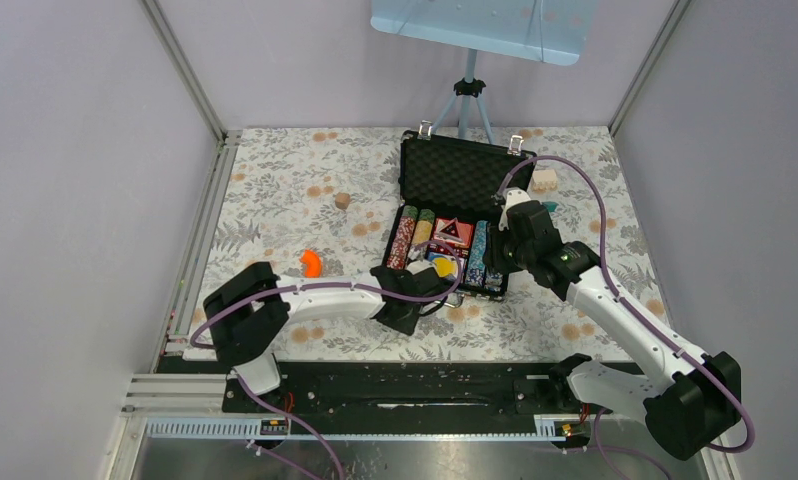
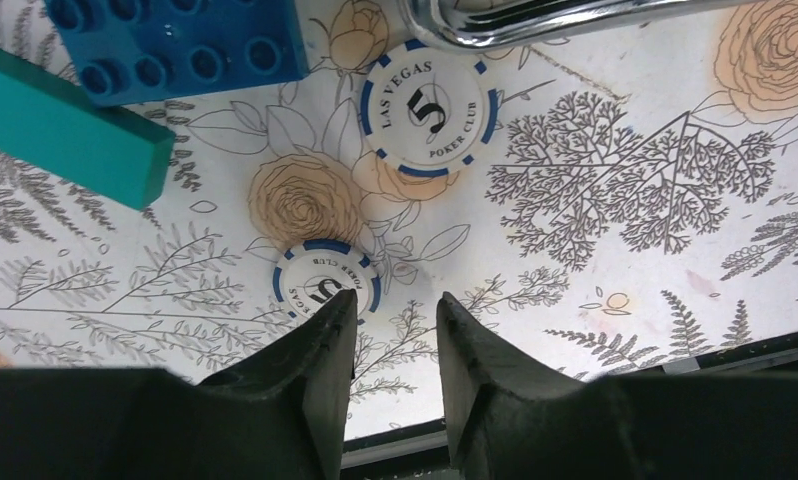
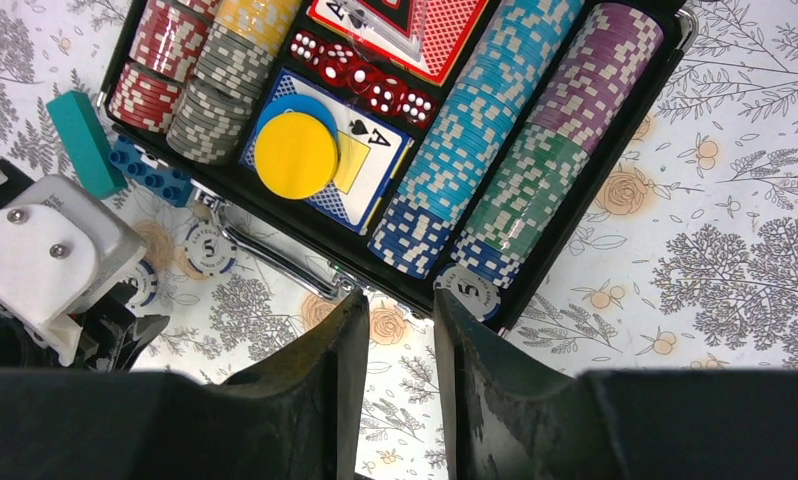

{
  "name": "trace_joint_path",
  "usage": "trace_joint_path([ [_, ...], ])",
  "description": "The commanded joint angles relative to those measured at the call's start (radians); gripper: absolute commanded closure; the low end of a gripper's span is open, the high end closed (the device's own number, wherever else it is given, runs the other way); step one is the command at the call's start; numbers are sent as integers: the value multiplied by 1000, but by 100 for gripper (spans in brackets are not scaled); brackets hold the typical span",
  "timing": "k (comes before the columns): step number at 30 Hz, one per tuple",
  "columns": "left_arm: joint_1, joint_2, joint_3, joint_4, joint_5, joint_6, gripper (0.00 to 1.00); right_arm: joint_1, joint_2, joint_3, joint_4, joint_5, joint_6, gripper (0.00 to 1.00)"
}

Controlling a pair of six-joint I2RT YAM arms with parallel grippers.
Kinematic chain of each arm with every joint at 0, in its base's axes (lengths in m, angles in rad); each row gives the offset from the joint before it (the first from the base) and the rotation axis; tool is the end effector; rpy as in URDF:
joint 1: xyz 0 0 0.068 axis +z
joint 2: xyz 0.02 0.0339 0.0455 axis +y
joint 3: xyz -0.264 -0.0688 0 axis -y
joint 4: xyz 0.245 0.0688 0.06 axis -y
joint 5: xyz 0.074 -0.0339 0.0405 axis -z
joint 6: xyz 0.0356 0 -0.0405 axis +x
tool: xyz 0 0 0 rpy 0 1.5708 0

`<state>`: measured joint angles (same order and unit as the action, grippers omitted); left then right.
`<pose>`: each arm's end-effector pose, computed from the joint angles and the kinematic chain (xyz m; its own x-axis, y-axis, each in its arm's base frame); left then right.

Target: Pack up texas hold em set

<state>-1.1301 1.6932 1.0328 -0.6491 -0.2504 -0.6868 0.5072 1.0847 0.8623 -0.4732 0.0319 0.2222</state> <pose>0.1405 -0.2771 0.1678 -0.8569 0.3769 -0.3515 0.3952 0.9184 0.0213 0.2042 0.1122 0.2812 -0.6487 -0.1085 -0.7533 -0.3292 0.9324 0.1492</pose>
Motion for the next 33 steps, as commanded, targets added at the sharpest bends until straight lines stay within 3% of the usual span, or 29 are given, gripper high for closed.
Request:
trace_joint_path([
  [1,-5,-51,58,-50,-52,31,65,-4,-14,2,35,10,70,63],
  [10,-2,-98,62,-67,-98,36,64,-6,-22,-10,38,74,184,62],
  [12,8,-112,29,-54,-94,23,57,-5,-16,-9,38,65,186,62],
  [14,19,-127,-21,-32,-83,12,45,-6,-10,-7,38,55,182,62],
  [17,36,-140,-65,7,-48,2,38,-5,-2,-5,37,45,181,62],
  [33,78,-89,-106,81,19,4,42,-5,11,-9,36,32,174,62],
])
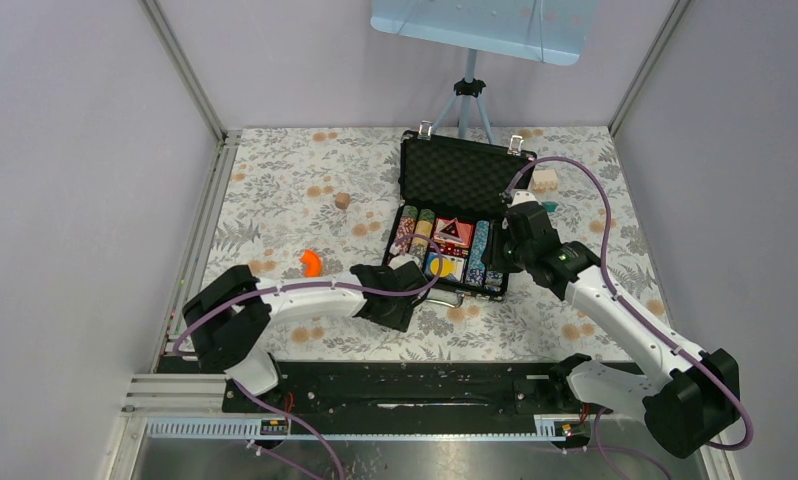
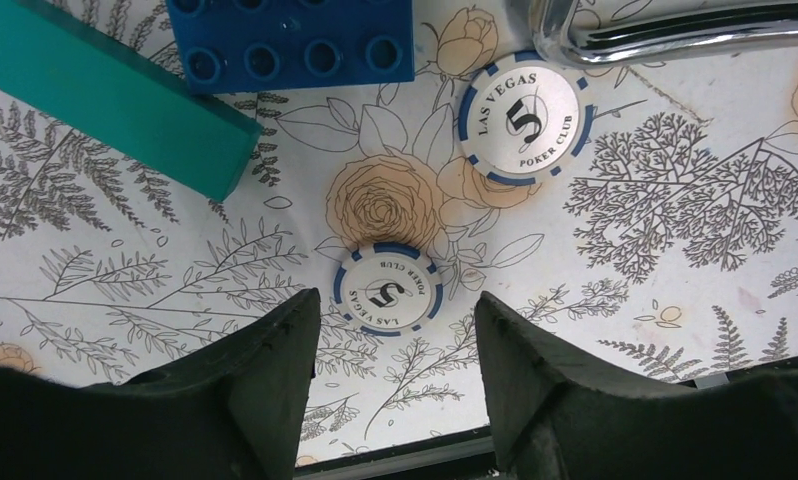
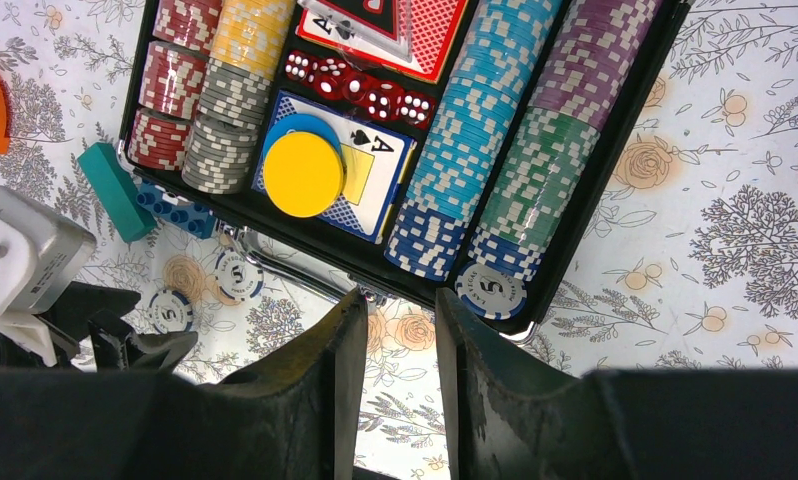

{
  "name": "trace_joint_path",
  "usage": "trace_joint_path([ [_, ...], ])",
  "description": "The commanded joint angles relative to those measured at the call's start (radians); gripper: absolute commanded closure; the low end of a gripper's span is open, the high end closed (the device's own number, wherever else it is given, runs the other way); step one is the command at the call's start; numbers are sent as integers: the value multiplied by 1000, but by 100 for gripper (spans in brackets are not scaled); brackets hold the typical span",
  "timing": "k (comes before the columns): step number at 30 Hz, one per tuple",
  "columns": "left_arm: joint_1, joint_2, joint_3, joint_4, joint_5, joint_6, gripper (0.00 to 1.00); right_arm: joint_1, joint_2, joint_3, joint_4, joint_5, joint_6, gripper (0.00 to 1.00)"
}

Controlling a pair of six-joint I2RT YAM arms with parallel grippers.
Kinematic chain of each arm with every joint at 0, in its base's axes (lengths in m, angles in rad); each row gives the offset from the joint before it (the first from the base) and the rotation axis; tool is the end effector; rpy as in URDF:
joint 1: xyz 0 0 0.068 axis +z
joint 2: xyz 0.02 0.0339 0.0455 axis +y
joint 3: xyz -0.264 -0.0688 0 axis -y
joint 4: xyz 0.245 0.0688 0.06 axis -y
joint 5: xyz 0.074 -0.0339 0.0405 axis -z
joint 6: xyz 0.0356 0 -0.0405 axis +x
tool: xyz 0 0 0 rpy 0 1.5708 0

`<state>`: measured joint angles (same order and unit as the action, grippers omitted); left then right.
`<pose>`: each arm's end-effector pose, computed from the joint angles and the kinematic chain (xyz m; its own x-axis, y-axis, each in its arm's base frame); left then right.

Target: Pack up texas hold em set

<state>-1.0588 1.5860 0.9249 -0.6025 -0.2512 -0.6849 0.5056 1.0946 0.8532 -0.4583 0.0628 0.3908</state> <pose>0.1483 -0.2459 0.1710 -0.8725 0.3019 -0.3841 0.3300 0.9439 -0.0078 0.2067 0.1119 0.2773 -0.6891 0.0531 -0.7227 -0.1935 0.9476 0.2541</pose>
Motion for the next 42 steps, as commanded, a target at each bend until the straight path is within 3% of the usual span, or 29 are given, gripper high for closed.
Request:
trace_joint_path([
  [1,6,23,2,33,20,2,43,-4,0,-2,22,3,5,62],
  [25,34,47,-68,73,74,-14,45,-4,31,8,22,-7,6,62],
  [42,34,37,-76,15,53,1,51,-3,40,3,22,0,3,62],
])
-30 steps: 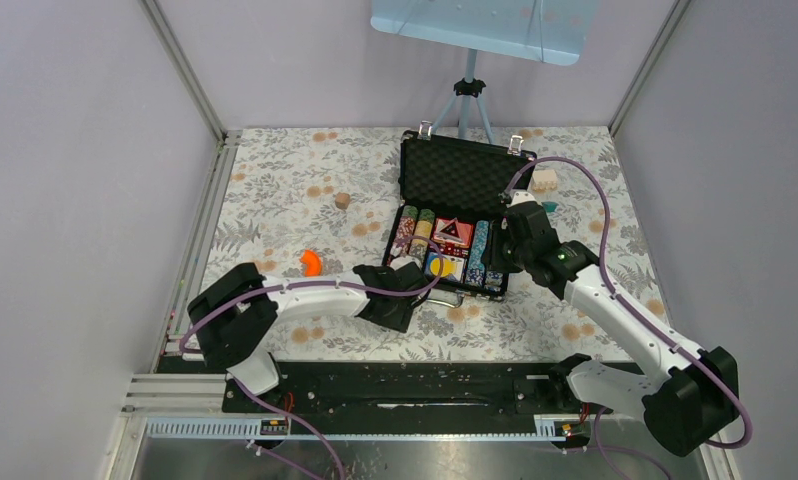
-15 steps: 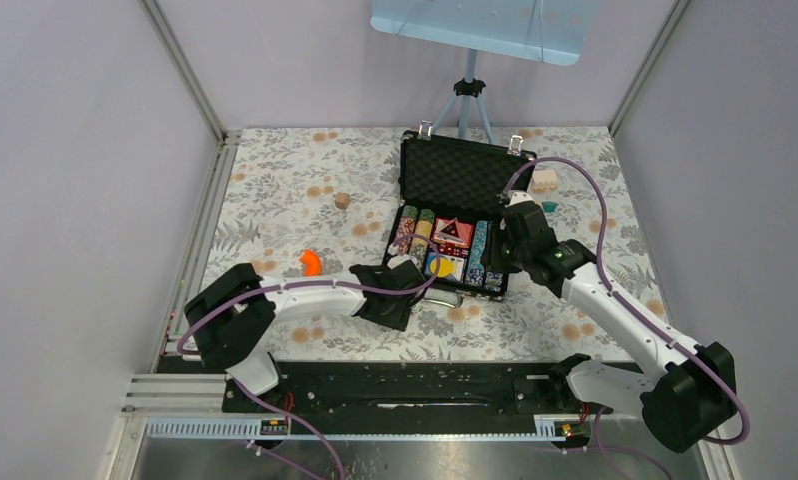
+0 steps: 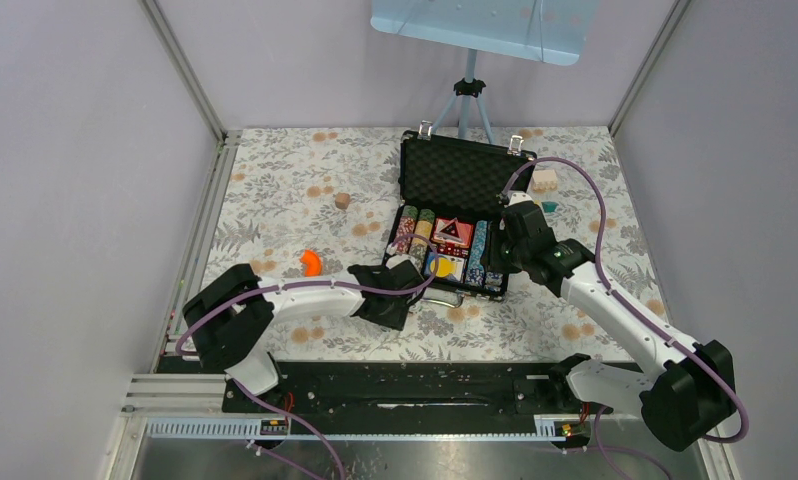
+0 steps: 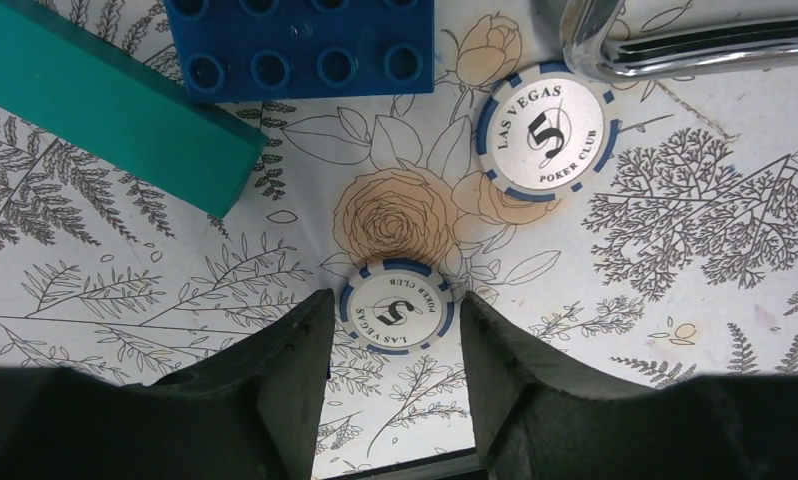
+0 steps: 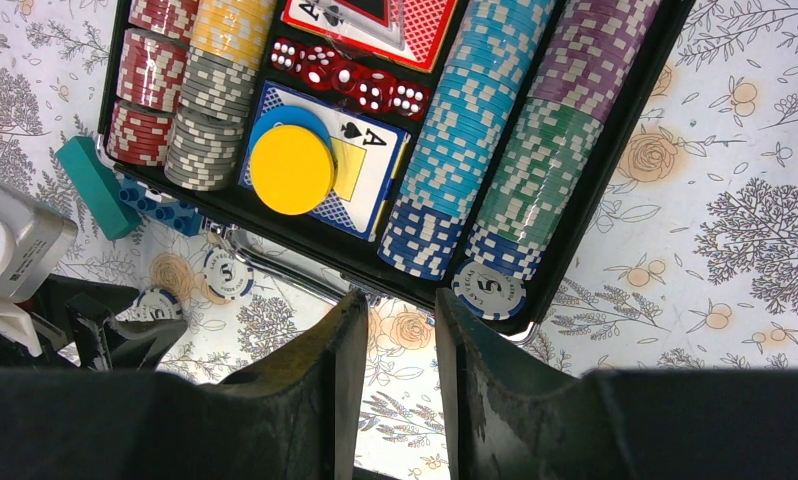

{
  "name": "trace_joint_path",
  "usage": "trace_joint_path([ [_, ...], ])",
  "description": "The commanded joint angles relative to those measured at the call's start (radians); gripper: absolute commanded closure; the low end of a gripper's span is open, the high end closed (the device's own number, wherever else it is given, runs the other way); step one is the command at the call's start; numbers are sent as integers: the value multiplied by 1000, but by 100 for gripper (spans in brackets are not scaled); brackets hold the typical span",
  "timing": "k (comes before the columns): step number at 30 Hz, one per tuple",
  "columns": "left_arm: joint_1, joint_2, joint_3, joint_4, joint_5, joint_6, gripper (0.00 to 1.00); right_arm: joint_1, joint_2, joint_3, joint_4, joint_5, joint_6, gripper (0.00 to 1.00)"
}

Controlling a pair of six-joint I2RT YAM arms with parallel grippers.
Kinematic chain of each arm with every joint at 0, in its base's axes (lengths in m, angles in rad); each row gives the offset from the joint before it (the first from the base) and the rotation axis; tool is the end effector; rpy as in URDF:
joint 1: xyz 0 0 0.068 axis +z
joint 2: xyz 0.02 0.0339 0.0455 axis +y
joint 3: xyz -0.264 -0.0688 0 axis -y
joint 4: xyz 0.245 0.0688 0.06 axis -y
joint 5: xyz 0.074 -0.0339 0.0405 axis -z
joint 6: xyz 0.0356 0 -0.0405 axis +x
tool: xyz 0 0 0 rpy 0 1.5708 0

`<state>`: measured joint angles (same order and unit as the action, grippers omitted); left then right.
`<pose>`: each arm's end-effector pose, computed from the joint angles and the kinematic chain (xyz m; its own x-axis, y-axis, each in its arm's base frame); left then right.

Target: Pack up texas hold em set

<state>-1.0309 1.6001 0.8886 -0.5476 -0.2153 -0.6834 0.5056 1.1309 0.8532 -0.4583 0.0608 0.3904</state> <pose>0.1535 -0.2413 0.1593 -0.8873 0.2805 -0.3662 0.3147 0.9485 -0.0360 0.2117 0.1147 0.2694 -0.7121 0.0399 -0.7009 -0.1871 0.9515 0.2443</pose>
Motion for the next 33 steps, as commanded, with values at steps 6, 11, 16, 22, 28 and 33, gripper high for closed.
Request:
trace_joint_path([
  [6,5,8,-51,-48,16,0,52,-3,10,7,22,0,5,62],
  [11,4,11,-50,-56,16,5,52,-4,13,8,23,-1,6,62],
  [16,4,21,-45,-59,13,13,57,-4,13,7,22,-1,7,62],
  [22,2,15,-37,-64,2,12,62,-4,13,7,23,3,6,62],
  [28,-1,-12,-11,-69,-22,19,63,-4,2,9,22,6,12,62],
  [33,-1,-40,33,-84,-47,34,64,-4,3,9,23,2,29,62],
])
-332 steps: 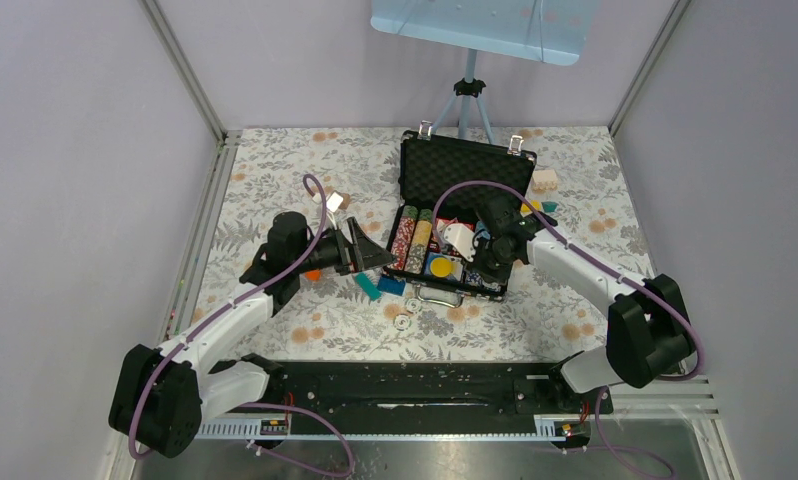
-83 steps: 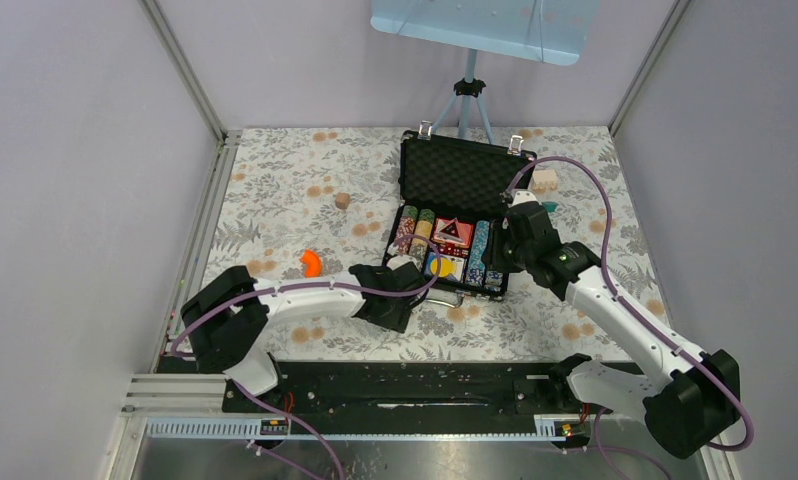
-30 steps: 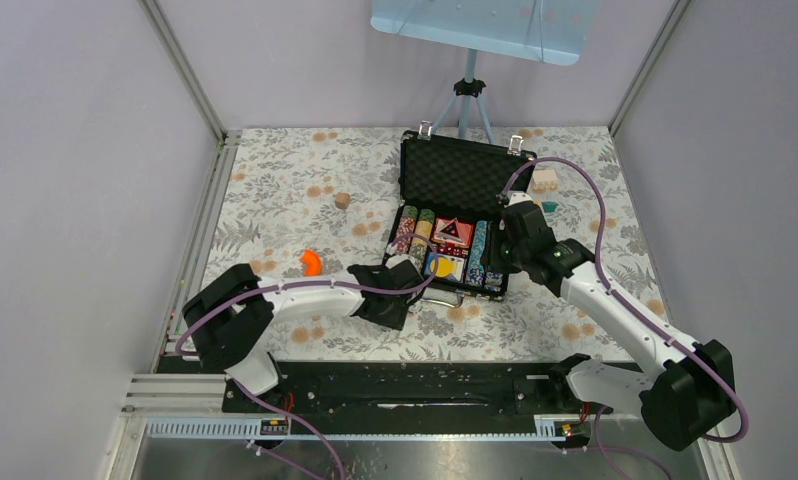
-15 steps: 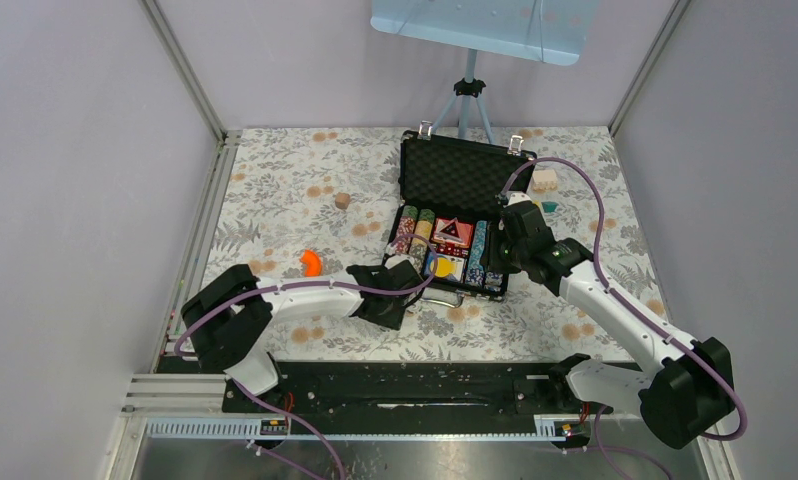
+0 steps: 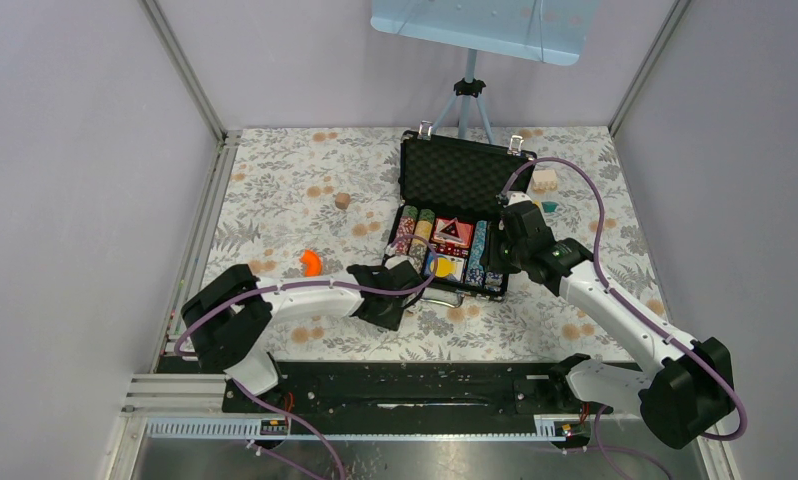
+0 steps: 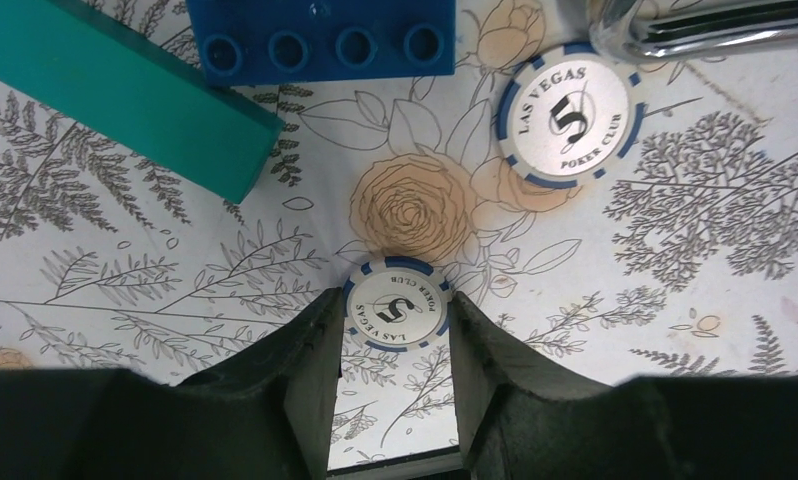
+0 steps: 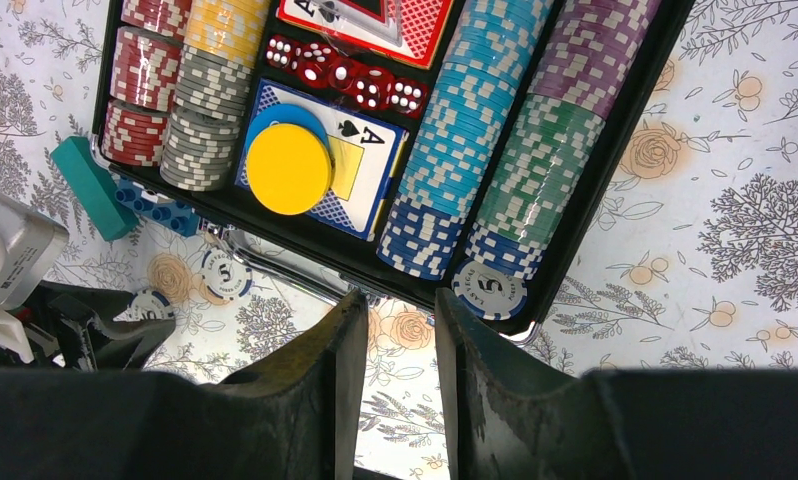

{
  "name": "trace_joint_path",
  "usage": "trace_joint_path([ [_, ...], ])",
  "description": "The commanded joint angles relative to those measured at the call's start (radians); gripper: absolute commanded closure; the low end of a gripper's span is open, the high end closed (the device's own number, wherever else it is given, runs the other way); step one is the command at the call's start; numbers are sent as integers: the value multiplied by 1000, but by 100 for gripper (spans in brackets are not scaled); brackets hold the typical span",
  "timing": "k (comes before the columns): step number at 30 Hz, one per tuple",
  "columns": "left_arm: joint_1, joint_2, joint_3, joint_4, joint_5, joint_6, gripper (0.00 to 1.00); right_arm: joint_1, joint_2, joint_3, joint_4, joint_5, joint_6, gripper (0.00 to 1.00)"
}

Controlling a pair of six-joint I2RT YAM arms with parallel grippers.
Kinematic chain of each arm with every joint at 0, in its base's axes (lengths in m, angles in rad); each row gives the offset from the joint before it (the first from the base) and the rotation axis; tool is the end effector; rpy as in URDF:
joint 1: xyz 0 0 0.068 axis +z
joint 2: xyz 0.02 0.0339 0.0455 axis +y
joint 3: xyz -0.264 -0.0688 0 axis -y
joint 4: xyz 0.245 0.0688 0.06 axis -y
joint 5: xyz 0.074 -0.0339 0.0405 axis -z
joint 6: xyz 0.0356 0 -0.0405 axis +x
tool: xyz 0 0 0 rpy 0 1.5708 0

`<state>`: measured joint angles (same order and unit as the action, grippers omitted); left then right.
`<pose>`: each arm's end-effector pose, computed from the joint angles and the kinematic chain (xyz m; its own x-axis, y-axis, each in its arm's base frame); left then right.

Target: Pack up texas hold em set

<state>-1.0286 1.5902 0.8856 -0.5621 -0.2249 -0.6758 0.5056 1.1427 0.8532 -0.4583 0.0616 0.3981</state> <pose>0.1529 -0.2385 0.1608 -0.8849 0.2872 -0.3667 0.3166 0.9483 -0.0213 0.2133 0.1156 0.2668 -0.7205 0.0434 -0.6921 -0.1786 0.9528 0.2456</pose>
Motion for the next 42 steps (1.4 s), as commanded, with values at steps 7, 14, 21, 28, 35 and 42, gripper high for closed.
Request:
trace_joint_path([
  [7,-5,-52,79,-92,-48,38,64,-3,-4,-1,24,-15,47,63],
  [14,-6,-81,122,-95,-57,55,64,-4,9,-35,89,-130,119,62],
  [21,-5,-124,188,-129,-69,84,65,-4,76,-72,210,-311,251,62],
  [28,-8,-156,240,-153,-77,108,65,-1,227,-56,302,-516,332,64],
  [35,-20,-155,279,-159,-59,123,66,7,316,-72,514,-678,457,62],
  [42,-37,-147,304,-167,-64,131,66,19,376,-65,630,-771,515,61],
])
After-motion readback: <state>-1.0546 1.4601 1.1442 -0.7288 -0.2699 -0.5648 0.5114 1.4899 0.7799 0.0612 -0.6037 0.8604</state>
